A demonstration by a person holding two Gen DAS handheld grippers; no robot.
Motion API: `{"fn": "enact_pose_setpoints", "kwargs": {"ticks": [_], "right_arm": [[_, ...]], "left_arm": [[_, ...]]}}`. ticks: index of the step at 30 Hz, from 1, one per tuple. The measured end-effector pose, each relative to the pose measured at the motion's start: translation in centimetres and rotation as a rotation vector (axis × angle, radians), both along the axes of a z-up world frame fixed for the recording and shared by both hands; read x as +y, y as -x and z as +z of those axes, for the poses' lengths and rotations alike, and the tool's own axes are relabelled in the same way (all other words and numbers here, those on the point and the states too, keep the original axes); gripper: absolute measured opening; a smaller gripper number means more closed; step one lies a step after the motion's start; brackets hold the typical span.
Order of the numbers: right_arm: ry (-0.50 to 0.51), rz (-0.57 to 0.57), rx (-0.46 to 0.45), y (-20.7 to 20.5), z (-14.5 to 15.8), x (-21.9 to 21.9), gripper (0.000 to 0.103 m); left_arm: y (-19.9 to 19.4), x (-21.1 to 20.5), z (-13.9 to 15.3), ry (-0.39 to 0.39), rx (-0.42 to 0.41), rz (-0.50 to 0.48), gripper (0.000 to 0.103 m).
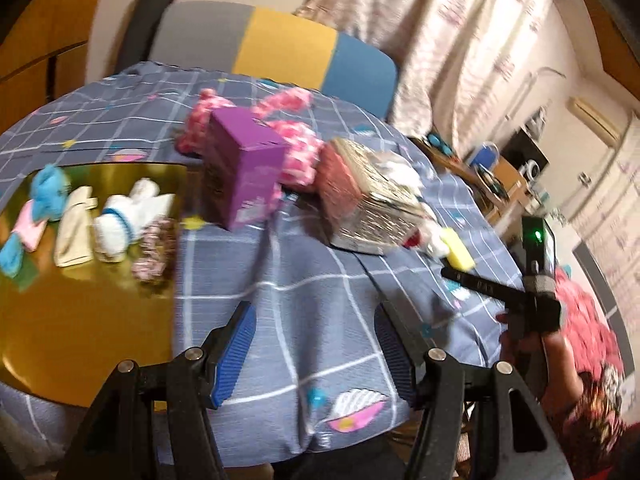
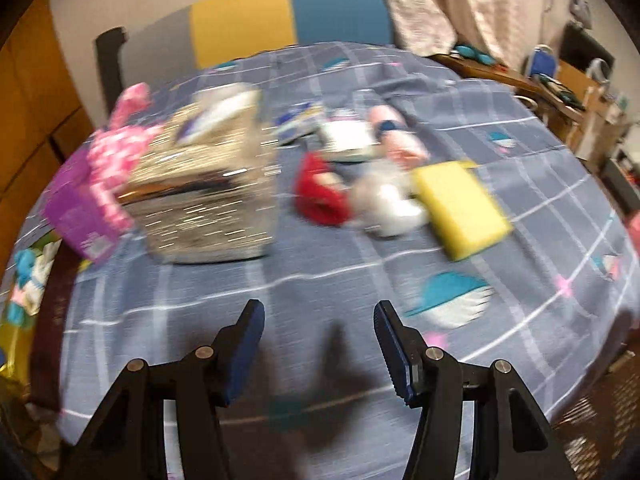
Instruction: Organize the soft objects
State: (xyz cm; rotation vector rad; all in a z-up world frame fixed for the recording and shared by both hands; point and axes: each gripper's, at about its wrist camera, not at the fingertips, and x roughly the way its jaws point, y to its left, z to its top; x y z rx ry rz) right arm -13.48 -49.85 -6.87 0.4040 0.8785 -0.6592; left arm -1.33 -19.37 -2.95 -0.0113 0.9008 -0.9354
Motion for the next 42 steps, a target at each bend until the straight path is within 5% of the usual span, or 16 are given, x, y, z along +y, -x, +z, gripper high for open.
{"fn": "enact_pose_setpoints", "kwargs": {"ticks": [9,15,20,22,25,35,42], "right_arm": [[0.119,-0.051,0.070,1.4,-0.3,-11.9,0.081],[0.047,0.041,0.092,-0.1,-3.2,-16.8,0.082],[-0.023,0.049,0.131,-1.6,-4.9,-16.9,0.082],[-0.024,0.054,0.155,-2.0,-5.2,-16.5,0.072],[-0.017,0.066,0.167,-2.1,-5.0,-15.8,0.069],[-0.085,-0.141,-0.076,2.7,-0.6,-18.6,0.068],[-0.097,-0.282,-0.125,5.0,0.4,-21.0,0.068]], "left_arm": [[2.1,-4.7,-0.3,-0.042,0.019,-0.102,0.062],[3.2,-7.0,-0.6,-0.044,0.022,-0.124,0.062],[3.9,-7.8,-0.6,-0.085,-0.008,-0.121,0.062],[3.9,-8.5,-1.0,-0.099,0.005,-0.132,0.062],[4.2,-10.0,-1.3,-0.117,0.010,-0.159,0.062],[6.7,-17.8,-0.4,-0.108,-0.006,-0.298,0.062],[8.2,-27.6,0.4,-0.138,-0.058,-0.390,0.062]]}}
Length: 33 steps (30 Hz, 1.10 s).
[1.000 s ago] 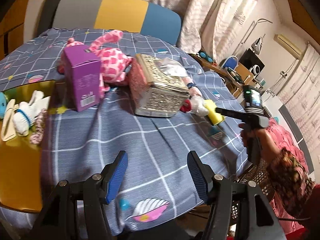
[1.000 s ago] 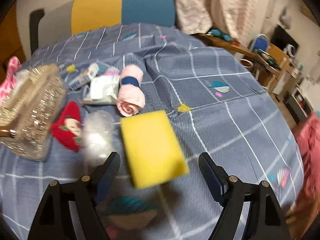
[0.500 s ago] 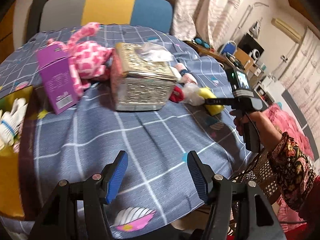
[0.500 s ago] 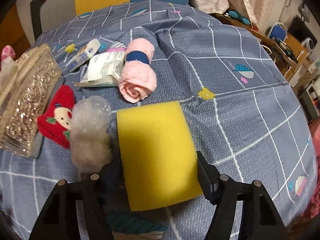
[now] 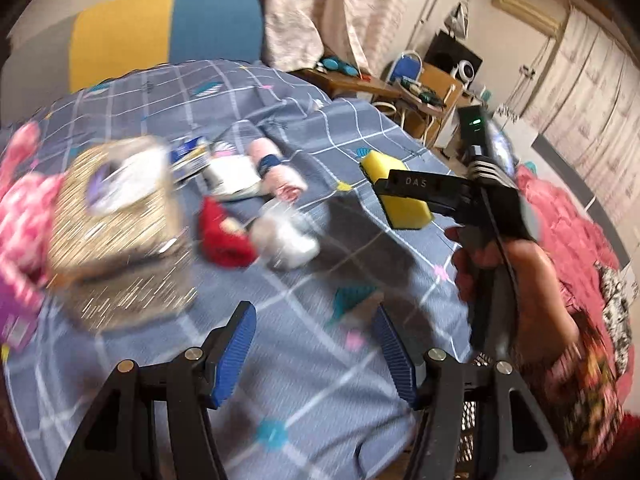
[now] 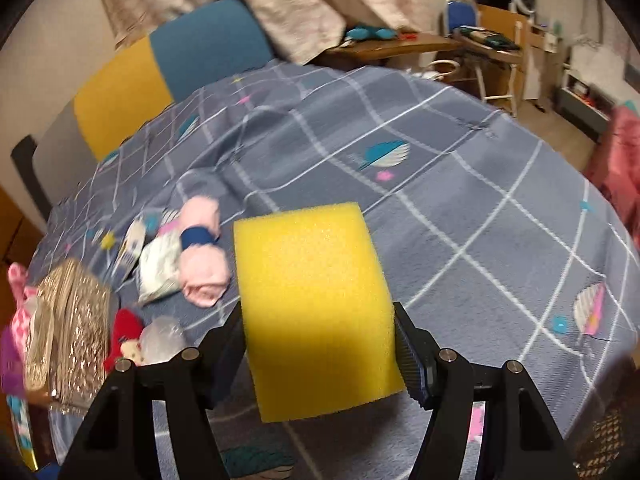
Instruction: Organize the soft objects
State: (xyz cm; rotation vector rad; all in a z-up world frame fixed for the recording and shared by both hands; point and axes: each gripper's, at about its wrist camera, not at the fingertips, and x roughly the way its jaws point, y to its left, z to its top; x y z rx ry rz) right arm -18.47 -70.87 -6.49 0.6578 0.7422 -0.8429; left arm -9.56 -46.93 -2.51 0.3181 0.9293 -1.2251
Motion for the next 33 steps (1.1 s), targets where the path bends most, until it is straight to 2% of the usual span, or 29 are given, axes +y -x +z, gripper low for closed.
{"fn": "enact_pose_setpoints", "kwargs": {"ticks": [2,4,6,9,11,16,17,18,19,22,26,29,33], "right_arm": [[-0.020,-0.012,-0.028,0.5,0.2,-0.5,0.068],[-0.033,-0.018,-0.042,0.7,0.2,-0.9,0.068],[-0.045,-0.021,-0.052,0.8,0.3,-1.0,0.068],[-0.049,-0.019,-0.068,0.8,0.4,-1.1,0.068],[-0.053,-0.016,-0.071,0.7,0.3,-1.1,0.068],[-0.078,-0.013,-0.074,0.4,-0.2,-1.2,0.068],[-0.083,-0.011,-0.075,0.4,-0.2,-1.3,0.068],[-0.084,-0.012,-0.075,0.4,-0.2,-1.3,0.068],[-0.082,-0.016,-0.075,0.4,-0.2,-1.3,0.068],[-0.082,-0.021,-0.078,0.5,-0.2,-1.4,0.068],[-0.088,-0.020,-0.069,0.4,-0.3,-1.4,0.068],[-0.101,-0.010,-0.066,0.3,-0.6,-1.3,0.068],[-0.105,0.000,-0.058,0.1,-0.8,-1.0,0.068]], "left_arm": [[0.2,-3.3,-0.4,-0.025,-0.007,-0.030,0.062],[-0.1,-6.2,-1.1,-0.057,-0.061,-0.036,0.063],[-1.1,-9.0,-2.1,-0.114,-0.083,-0.018,0.062],[-3.0,-11.9,-3.4,-0.148,-0.084,0.019,0.063],[-3.7,-13.2,-4.3,-0.179,-0.104,0.039,0.063],[-4.5,-15.2,-7.8,-0.271,-0.090,0.039,0.062],[-4.5,-15.2,-8.4,-0.284,-0.100,0.038,0.061],[-4.4,-15.1,-9.0,-0.300,-0.122,0.046,0.042],[-4.4,-14.8,-9.3,-0.305,-0.126,0.050,0.040],[-4.4,-13.5,-9.6,-0.272,-0.111,0.062,0.040],[-3.5,-10.6,-8.1,-0.186,-0.104,0.065,0.039],[-2.4,-7.8,-6.7,-0.110,-0.068,0.054,0.039],[-0.5,-4.6,-5.5,-0.049,-0.007,0.016,0.039]]}}
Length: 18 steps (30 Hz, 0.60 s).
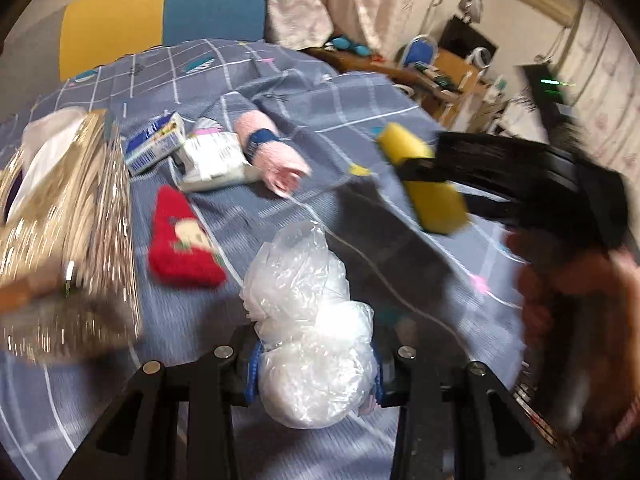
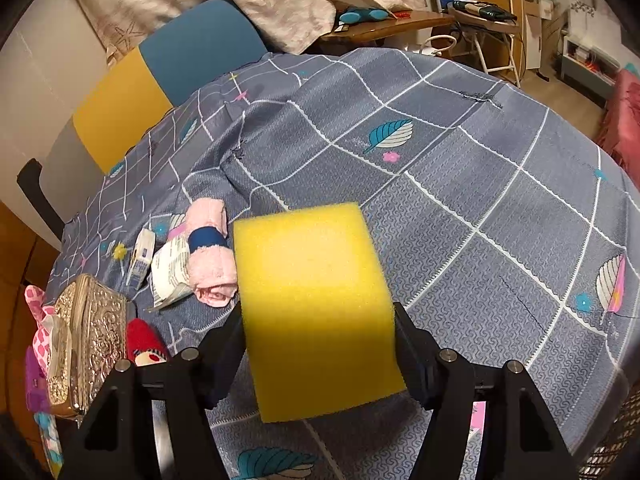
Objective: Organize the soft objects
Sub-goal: 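Grasp the clear plastic bag with the left tool while the right tool holds the sponge, then carry the plastic bag and sponge with both tools over the gold tray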
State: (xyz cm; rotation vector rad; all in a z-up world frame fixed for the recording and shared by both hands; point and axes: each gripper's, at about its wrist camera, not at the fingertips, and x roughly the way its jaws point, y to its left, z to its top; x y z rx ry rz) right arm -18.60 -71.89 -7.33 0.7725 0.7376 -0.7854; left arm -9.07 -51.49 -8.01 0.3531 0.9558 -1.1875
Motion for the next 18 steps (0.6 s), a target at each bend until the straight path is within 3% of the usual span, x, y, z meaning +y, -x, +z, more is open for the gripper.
{"fn": "enact_pose_setpoints", "kwargs": {"ticks": [3,8,18], "right_arm": [[0.003,0.012,0.006,-0.2,-0.1,0.3,0.068],[0.024,0.041,0.027,-0.8,-0.3,1.0,0.068],[0.056,0.080,0.035,-1.4,-0.3,1.5,0.068]], "left_arm": [[1.3,2.5,0.4,0.048,0.031,-0.044,0.040],[1.7,6.4,0.2,0.045,0.017,-0.056,0.040],[-1.1,13.7,1.0,0.076,0.030,0.070,0.040]]}}
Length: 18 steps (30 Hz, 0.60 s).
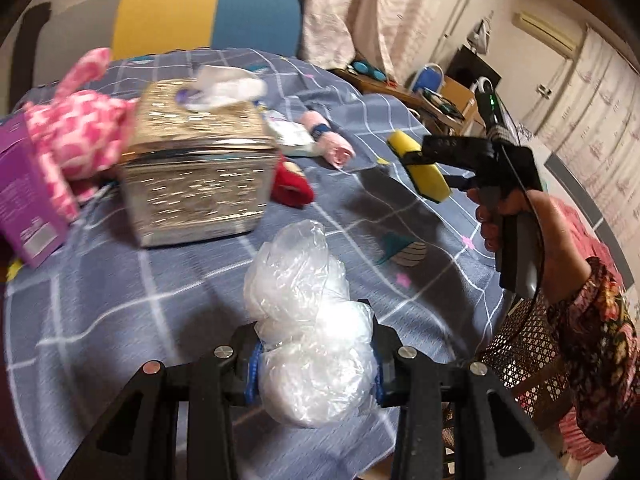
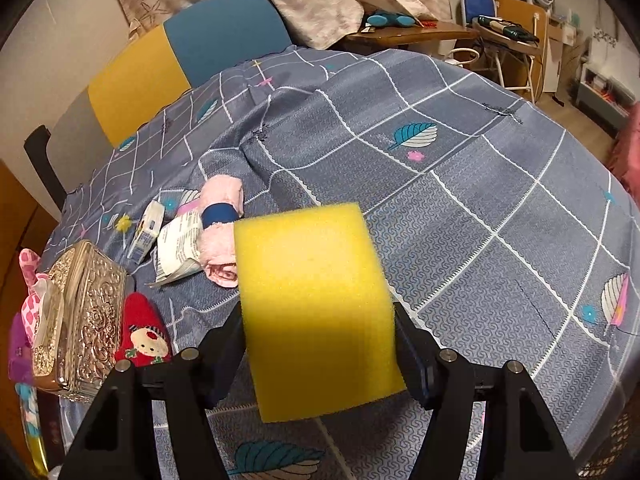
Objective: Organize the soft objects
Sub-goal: 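Carry the plastic bag and sponge with both tools over the gold tray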
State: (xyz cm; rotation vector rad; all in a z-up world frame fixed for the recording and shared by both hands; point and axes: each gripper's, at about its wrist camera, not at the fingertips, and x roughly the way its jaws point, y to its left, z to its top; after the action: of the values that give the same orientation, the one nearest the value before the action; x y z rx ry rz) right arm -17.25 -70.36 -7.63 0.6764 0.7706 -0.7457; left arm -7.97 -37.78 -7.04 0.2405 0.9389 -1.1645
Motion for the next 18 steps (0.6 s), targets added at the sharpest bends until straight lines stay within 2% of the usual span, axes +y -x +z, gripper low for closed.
{"fn": "enact_pose_setpoints", "kwargs": {"ticks": [6,14,18], "right_arm": [[0.049,-0.005,-0.025,0.2,0.7,0.2,0.068],[0.197,0.064,-0.033,-0.5,2.2,2.3,0.068],[0.191,0.067,-0.053,-0.4,2.2,3.2,0.068]], "left_arm": [[-1.7,5.5,1.5,0.023,-0.009,0.087,0.040],[-5.6,13.9,3.2,0.054,-0.025,0.259,0.040],[-8.0,18.3,3.4,0.059,-0.016,0.380,0.040]]}}
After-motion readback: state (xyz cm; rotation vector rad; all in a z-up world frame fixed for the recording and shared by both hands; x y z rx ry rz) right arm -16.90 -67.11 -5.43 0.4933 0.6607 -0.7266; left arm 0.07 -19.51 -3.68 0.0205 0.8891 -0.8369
